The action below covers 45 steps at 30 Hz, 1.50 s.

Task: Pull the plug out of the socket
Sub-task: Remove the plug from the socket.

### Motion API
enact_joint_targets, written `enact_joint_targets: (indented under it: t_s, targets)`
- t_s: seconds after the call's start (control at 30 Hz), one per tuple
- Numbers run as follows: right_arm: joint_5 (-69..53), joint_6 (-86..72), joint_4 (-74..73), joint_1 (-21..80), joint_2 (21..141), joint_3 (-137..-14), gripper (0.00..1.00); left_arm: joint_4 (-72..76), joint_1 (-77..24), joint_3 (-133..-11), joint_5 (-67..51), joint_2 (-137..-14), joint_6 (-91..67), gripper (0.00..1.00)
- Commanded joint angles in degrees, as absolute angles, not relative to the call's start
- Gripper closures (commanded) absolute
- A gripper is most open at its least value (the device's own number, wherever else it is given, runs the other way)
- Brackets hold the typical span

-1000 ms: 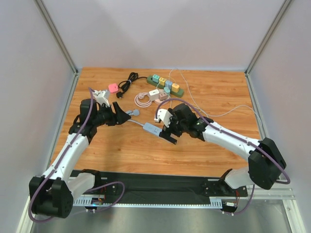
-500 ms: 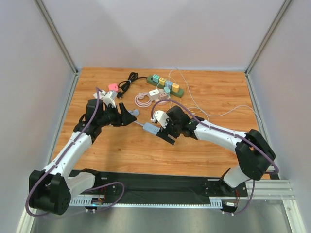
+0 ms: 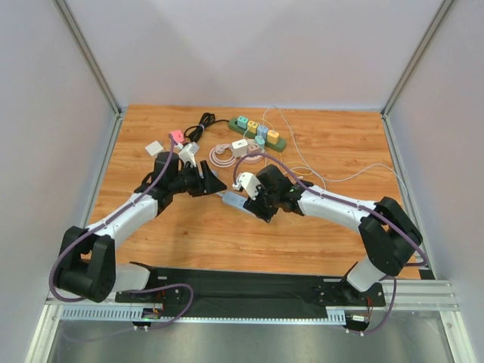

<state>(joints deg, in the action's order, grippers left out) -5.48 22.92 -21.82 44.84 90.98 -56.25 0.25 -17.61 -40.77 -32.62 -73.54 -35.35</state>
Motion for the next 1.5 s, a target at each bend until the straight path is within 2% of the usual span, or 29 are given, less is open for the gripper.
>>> enact_joint_targets:
  t_s: [0.0,0.07,0.1,0.43,0.67,0.73,1.03,1.2,1.37,1.47]
  targets:
    - [-6.15,22.15,-20.92,45.09,91.49,-58.88,0.73,9.21,-18.54,-40.87,-35.15,-77.16,-40.16,0.37]
    - [-5.8,22.06,-21.01,45.0,91.32,-58.89,0.87,12.46,-19.16,-41.22,-36.47,-80.92,-42.18,0.39]
    - [-5.37,22.15,-20.92,45.0,91.23,-58.89,1.0,13.52,-19.51,-41.74,-36.91,-82.17,-43.84,0.41]
    - [-7.12,23.55,-20.3,44.3,88.94,-57.48,1.0,26.71,-23.99,-44.73,-40.43,-97.46,-53.6,0.6]
    - [-7.21,23.55,-20.48,43.59,88.6,-57.48,1.0,33.92,-25.22,-46.05,-42.27,-105.02,-57.65,0.87]
    - [-7.47,23.38,-20.39,43.24,88.42,-57.39,1.0,34.63,-25.4,-46.05,-42.8,-106.95,-58.01,0.89]
    - [-6.51,21.71,-19.6,42.89,88.51,-57.57,1.0,30.95,-27.07,-45.62,-41.49,-111.18,-55.2,0.91]
    - [-1.32,18.64,-14.52,42.45,85.61,-55.64,1.0,29.09,-27.51,-44.39,-38.33,-114.07,-53.0,0.92]
    - [-11.85,13.71,-15.55,38.24,82.01,-55.55,1.0,28.92,-27.51,-43.07,-37.18,-115.84,-52.12,0.94]
    - [-9.51,14.41,-15.12,37.53,81.56,-55.37,1.0,29.09,-27.51,-42.63,-36.83,-116.8,-52.03,0.94]
